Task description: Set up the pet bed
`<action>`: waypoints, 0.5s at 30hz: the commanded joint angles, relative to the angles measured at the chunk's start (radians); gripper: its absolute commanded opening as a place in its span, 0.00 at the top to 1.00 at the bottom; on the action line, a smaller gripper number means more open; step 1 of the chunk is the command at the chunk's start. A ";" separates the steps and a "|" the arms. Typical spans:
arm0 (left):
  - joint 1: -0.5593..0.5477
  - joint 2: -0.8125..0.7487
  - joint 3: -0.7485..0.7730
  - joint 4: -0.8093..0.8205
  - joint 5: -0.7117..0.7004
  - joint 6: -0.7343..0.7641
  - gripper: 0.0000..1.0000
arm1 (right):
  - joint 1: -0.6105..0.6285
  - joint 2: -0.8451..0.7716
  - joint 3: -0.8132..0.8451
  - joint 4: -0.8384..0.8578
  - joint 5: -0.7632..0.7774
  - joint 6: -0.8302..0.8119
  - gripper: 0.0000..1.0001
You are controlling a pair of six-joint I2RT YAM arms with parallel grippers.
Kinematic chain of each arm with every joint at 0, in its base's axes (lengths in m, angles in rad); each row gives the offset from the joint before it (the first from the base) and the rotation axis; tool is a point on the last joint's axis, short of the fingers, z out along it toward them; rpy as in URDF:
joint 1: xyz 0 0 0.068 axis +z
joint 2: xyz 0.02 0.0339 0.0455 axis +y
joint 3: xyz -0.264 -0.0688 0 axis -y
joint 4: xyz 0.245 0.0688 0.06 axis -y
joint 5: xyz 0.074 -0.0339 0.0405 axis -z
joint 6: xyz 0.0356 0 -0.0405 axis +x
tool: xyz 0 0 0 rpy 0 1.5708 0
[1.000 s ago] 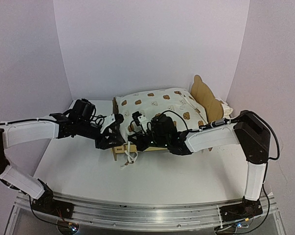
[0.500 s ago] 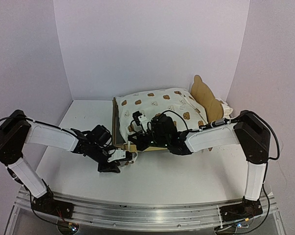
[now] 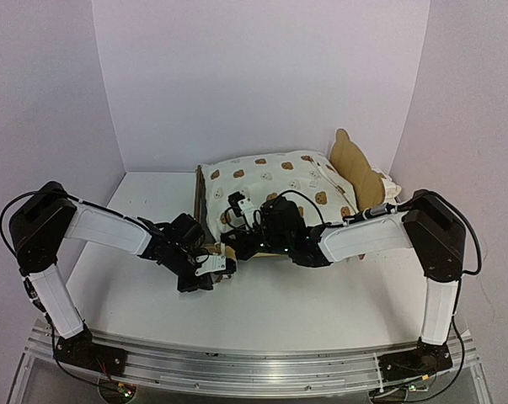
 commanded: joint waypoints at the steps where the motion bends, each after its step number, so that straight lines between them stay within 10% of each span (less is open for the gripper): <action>1: 0.004 0.017 0.035 0.005 -0.011 -0.004 0.95 | 0.001 -0.025 -0.016 0.029 0.016 -0.019 1.00; 15: 0.124 -0.299 -0.092 -0.168 -0.065 0.025 1.00 | -0.044 -0.093 0.027 -0.012 0.038 -0.055 1.00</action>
